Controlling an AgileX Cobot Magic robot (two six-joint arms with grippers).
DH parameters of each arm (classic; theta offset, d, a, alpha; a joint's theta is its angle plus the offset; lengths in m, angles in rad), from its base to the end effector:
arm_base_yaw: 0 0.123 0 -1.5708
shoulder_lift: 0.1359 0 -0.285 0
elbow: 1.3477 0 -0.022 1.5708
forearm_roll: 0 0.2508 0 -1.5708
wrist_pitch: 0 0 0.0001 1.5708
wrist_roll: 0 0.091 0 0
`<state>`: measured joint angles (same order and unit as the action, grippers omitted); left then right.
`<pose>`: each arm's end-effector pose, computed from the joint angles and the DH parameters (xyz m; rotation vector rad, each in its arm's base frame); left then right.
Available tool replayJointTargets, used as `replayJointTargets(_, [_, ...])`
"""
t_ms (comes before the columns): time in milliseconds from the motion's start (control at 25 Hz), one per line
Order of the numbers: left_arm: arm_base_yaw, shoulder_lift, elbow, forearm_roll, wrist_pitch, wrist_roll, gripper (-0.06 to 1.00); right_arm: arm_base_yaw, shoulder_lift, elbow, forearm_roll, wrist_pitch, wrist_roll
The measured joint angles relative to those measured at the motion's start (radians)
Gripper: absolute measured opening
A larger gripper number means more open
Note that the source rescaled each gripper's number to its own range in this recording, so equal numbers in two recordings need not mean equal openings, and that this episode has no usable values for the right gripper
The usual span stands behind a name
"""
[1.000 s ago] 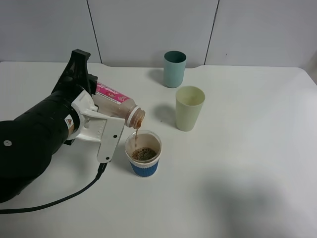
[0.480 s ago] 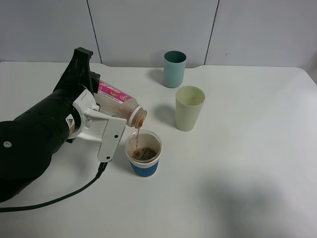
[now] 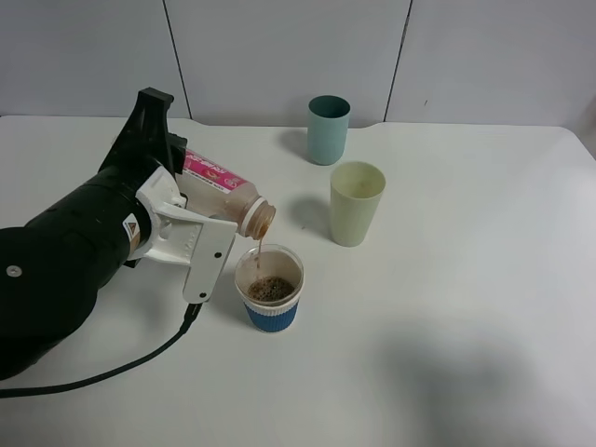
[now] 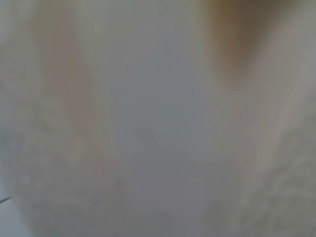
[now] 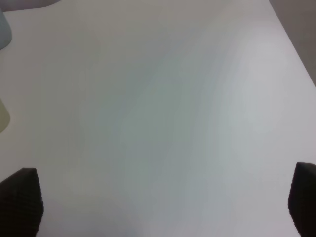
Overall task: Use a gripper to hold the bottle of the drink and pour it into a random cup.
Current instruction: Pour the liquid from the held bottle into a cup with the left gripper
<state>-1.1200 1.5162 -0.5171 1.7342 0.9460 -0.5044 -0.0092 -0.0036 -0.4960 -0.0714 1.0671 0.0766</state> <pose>0.1685 -0.1808 0.1876 1.8244 1.1739 1.1597 -0.0054 -0.0056 0.2758 0.0914 2.0472 -0.0436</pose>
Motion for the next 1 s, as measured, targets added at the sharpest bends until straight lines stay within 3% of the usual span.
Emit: replayJointTargets(1000, [0.000,0.000,0.000,0.000,0.013,0.000,0.00,0.000,0.000,0.000,0.000,0.000,0.000])
